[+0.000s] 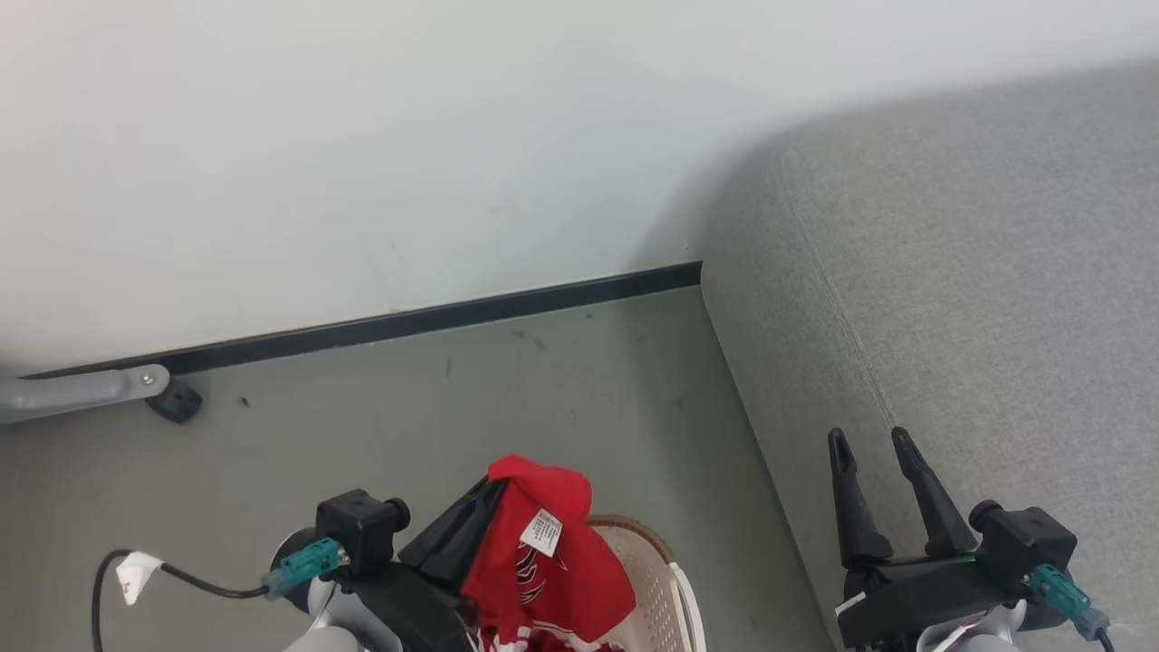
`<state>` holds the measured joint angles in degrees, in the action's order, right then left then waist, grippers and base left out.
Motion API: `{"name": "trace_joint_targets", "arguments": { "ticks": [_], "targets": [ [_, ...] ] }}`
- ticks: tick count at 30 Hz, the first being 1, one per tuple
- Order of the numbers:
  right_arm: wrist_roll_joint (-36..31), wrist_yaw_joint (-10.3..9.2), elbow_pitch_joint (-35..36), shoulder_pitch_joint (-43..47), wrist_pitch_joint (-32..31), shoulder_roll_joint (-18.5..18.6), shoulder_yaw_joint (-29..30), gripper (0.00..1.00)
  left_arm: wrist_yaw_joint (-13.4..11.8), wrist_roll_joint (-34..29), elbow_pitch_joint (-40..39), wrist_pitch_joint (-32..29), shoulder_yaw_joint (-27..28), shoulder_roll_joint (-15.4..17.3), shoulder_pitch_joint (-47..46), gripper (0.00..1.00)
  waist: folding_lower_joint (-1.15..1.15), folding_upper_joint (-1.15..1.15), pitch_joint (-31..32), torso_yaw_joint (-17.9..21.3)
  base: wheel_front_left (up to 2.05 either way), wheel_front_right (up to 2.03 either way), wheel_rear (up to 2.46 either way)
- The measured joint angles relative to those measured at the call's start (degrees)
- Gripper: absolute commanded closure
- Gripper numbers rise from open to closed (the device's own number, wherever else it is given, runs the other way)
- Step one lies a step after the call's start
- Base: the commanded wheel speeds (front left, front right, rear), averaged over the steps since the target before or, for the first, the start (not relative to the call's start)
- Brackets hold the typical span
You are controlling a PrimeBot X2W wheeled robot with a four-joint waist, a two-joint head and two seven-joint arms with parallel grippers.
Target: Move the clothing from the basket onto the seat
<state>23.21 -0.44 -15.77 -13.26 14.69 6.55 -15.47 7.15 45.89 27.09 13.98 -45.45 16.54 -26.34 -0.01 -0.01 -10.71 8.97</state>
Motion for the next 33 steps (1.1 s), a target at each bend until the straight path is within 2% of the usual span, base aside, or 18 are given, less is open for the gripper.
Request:
{"name": "trace_joint_targets", "arguments": {
  "ticks": [4,12,23,33],
  "targets": [
    [0.2,1.62,-0.5,0.0,0.0,0.0,0.1,0.00,0.0,1.0,-4.2,0.0,1.6,1.7,0.0,1.00,0.00,0.00,2.5,-1.4,0.00,0.00,0.00],
    [1.1,4.04,-1.2,1.3,0.0,-0.2,0.2,0.00,0.0,1.0,-9.9,0.3,3.0,2.1,-0.7,1.00,0.00,0.00,5.7,-2.9,0.00,0.00,0.00],
    [1.1,5.41,-1.6,2.1,0.0,-0.7,-0.6,0.00,-0.8,1.0,-17.0,-0.3,4.6,3.4,-3.3,1.00,0.01,0.01,7.0,-3.3,0.00,0.00,0.00],
    [-0.8,6.90,-3.2,-0.6,0.0,-0.8,-6.3,0.00,-2.1,0.9,-20.4,-2.8,4.6,3.8,-5.0,1.00,0.01,0.01,6.8,-3.5,0.00,0.00,0.00]
  ]
}}
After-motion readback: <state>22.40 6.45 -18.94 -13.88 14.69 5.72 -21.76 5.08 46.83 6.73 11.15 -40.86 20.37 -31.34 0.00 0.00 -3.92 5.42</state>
